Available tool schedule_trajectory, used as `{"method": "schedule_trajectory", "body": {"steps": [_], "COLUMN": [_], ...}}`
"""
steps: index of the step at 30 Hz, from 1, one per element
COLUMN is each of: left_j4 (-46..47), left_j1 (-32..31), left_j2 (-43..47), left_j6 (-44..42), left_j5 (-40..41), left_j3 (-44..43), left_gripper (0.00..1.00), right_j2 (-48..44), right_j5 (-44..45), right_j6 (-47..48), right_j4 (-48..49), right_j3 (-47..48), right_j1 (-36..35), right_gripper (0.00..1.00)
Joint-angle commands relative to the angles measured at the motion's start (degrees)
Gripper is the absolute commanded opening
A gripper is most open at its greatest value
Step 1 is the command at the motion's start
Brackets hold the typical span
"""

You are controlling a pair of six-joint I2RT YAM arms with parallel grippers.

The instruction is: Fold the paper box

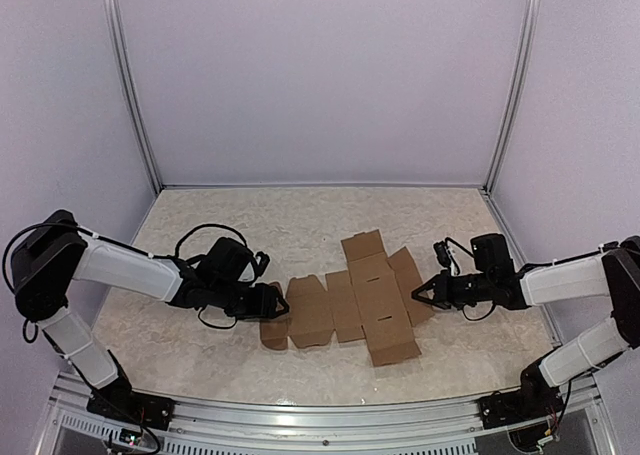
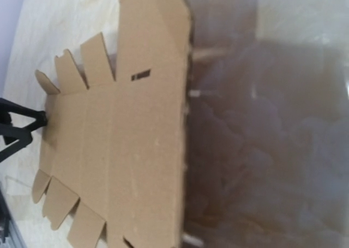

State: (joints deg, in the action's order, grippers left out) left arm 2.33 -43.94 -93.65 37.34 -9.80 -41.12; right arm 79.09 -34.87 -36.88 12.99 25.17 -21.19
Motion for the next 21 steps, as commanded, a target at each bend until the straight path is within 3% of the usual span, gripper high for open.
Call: {"method": "schedule_trajectory", "body": {"steps": [1,12,21], "left_j4": [-3.59,-15.89,-29.06], "left_j1": [-0.43,-0.44,0.87], "left_j2": [1.85,15.34,26.61], "left_j6": [0.63,-3.81,-9.05], "left_j5": [0.71,5.99,13.59], "left_j3": [1.28,-3.13,-10.45], "left_gripper": [0.68,0.93,0.99], "right_j2": [-2.23,1.94,9.12], "right_j5": [3.94,14.36,20.49], "right_j6": [4.54,21.16,33.31], "right_j4": [-7.71,-31.28,-39.76], "right_j3": [4.32,21.76,37.16], "right_j1": [-2.27,-9.15,-13.85], "right_gripper": [0.0,0.0,0.0]}}
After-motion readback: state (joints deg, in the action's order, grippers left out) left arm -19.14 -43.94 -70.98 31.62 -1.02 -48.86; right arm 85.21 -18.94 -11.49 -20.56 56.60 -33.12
